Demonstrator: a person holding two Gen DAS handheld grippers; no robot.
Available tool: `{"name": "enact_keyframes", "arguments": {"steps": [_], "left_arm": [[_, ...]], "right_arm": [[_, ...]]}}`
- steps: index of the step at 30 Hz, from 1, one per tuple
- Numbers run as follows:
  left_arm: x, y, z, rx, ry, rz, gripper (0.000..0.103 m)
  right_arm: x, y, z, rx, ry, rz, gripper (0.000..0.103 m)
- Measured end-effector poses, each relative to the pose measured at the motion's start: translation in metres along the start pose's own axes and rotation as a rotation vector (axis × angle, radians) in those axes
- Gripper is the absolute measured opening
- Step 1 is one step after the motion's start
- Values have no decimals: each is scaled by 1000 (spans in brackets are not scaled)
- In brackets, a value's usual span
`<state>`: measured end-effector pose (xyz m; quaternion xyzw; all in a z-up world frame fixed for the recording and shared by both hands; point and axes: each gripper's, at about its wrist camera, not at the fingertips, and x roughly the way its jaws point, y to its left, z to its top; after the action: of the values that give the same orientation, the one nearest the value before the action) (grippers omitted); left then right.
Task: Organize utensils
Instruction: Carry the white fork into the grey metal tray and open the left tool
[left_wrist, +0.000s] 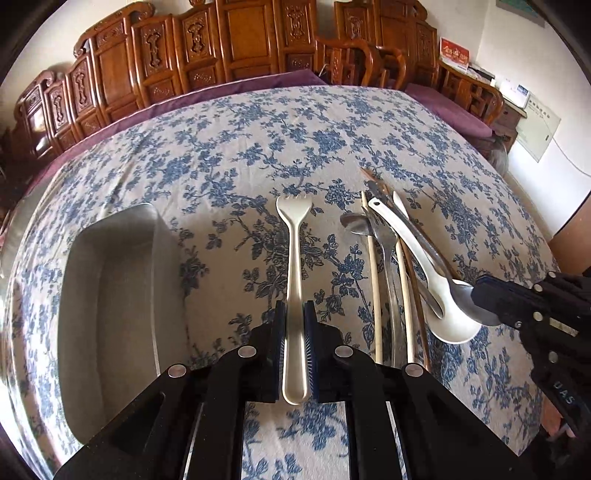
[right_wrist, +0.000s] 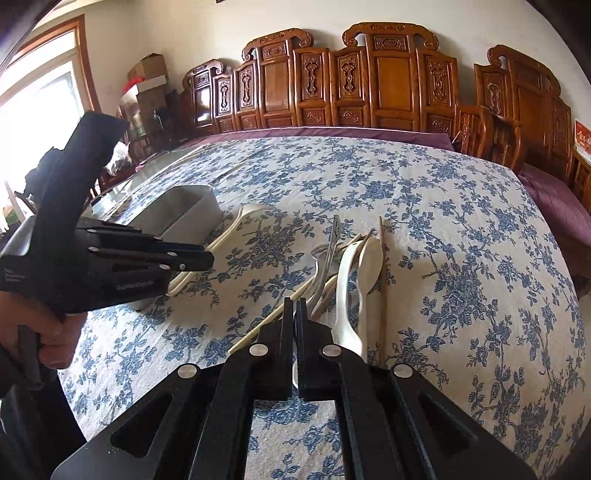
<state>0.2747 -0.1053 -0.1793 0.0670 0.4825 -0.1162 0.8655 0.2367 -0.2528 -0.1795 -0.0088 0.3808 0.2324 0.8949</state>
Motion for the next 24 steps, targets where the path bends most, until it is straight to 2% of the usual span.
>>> {"name": "enact_keyframes", "arguments": {"steps": [13, 24], "left_arm": [[-43, 43, -14, -20, -54, -7, 9], [-52, 111, -24, -82, -67, 16, 9]], "right_arm": [[-7, 66, 9, -117, 23, -5, 2], [-9, 113, 46, -178, -8, 7, 2]]}}
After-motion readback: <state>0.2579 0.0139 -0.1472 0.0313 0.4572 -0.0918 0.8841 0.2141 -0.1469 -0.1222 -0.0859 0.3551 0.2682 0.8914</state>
